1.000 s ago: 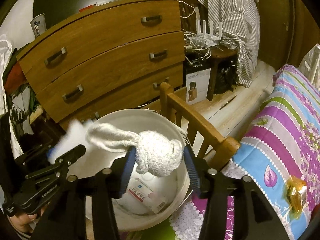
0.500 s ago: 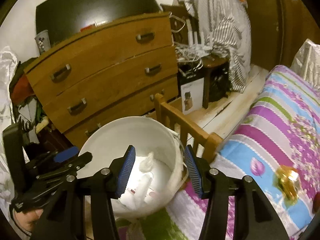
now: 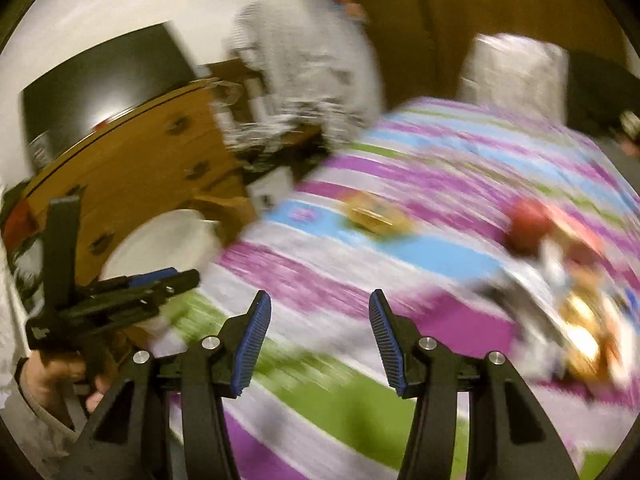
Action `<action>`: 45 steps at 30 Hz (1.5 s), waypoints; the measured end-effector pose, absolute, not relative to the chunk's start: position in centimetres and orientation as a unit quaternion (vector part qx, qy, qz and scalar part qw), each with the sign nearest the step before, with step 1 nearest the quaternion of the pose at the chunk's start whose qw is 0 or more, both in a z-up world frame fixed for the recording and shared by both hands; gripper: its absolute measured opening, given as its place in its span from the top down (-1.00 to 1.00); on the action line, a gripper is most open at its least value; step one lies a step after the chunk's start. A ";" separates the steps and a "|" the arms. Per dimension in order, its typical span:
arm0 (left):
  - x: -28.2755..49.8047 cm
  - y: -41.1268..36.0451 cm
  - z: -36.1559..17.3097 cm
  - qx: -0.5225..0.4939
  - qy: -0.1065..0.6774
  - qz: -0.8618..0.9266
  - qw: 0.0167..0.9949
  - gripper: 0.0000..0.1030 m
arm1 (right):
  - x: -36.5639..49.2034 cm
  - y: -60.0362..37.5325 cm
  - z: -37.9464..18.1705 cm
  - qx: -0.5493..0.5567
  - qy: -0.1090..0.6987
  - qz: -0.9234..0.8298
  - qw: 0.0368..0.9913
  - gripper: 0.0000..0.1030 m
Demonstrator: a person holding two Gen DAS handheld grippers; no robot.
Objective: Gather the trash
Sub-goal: 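Move both tools back toward the trash on the bed, then grasp the white alcohol wipes packet with the left tool while the right tool grasps the bubble wrap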
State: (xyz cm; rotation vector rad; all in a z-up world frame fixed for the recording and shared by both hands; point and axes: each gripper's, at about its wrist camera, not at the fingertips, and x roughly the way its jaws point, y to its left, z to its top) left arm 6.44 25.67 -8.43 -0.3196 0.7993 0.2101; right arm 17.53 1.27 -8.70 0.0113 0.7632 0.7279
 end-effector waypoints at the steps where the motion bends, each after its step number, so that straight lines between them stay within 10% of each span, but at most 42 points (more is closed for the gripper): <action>1: 7.7 23.7 -8.9 -0.153 0.397 0.076 0.902 0.04 | 17.8 -1.8 -9.6 0.017 0.372 0.326 0.869 -0.02; 15: 23.1 9.3 -12.9 -0.256 0.463 -0.065 0.846 -0.59 | 17.8 -20.0 -14.2 0.100 0.383 0.238 0.887 -0.16; 24: 27.0 6.0 -15.2 -0.205 0.491 -0.041 0.846 -0.55 | 19.4 -22.0 -14.3 0.125 0.379 0.219 0.890 -0.16; 30: 26.3 6.4 -14.4 -0.193 0.490 -0.066 0.847 0.35 | 22.2 -24.9 -15.1 0.174 0.376 0.198 0.888 -0.16; 40: 22.4 9.7 -12.3 -0.107 0.543 -0.081 0.829 0.29 | 24.5 -26.4 -15.6 0.196 0.374 0.192 0.886 -0.16; 45: 23.1 8.3 -13.8 -0.083 0.546 -0.051 0.832 -0.22 | 25.3 -26.3 -16.1 0.194 0.382 0.189 0.884 -0.16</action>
